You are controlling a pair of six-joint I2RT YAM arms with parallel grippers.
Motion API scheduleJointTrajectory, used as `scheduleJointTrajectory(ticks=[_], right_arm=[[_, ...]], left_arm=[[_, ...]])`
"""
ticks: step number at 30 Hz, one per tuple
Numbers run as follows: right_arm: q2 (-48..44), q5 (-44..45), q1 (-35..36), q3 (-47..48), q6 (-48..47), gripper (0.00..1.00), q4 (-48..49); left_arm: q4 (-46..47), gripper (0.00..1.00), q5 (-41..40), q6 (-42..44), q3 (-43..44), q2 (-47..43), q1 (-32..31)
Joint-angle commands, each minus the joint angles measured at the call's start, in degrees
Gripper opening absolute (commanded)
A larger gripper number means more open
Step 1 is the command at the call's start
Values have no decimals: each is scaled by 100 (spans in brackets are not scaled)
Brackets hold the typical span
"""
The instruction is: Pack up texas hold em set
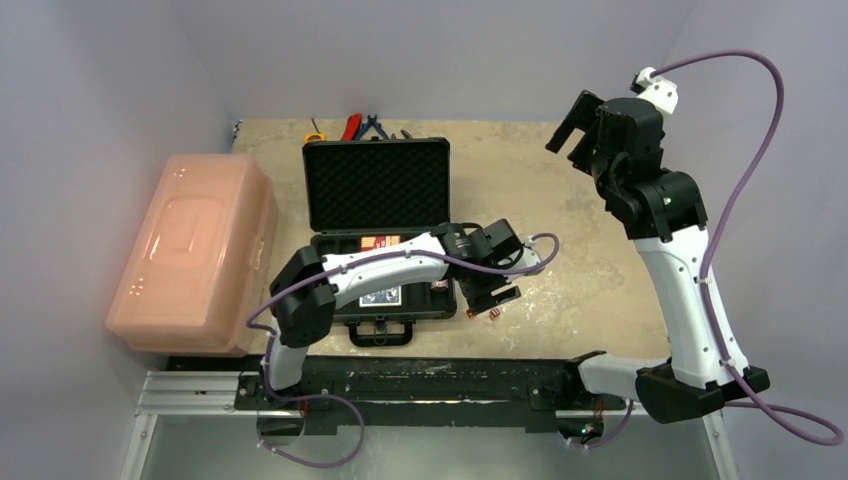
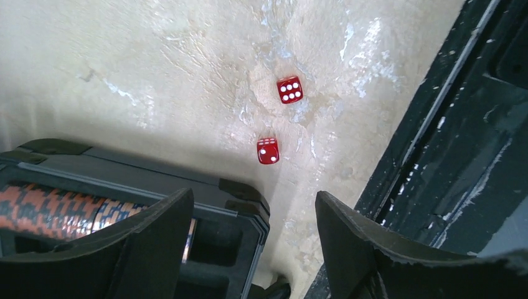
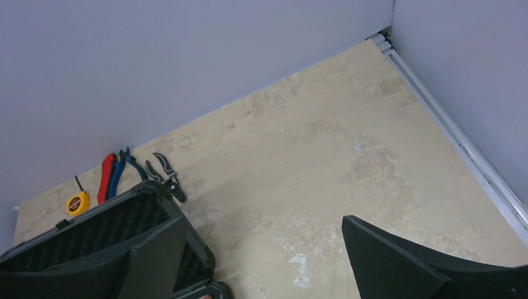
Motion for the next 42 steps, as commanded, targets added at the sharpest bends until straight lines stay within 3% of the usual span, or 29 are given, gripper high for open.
scheduleJointTrajectory(ticks=[1,22,42], right_arm=[[-15,-268,-9,267,-224,99,132],[138,-738,-9,194,-163,99,202],[173,-803,-9,308,-176,99,98]], left_arm=[[-423,70,-68,159,418,421,-22],[-356,54,327,170,408,985,-115],[-129,46,-217,-9,386,1481,-206]])
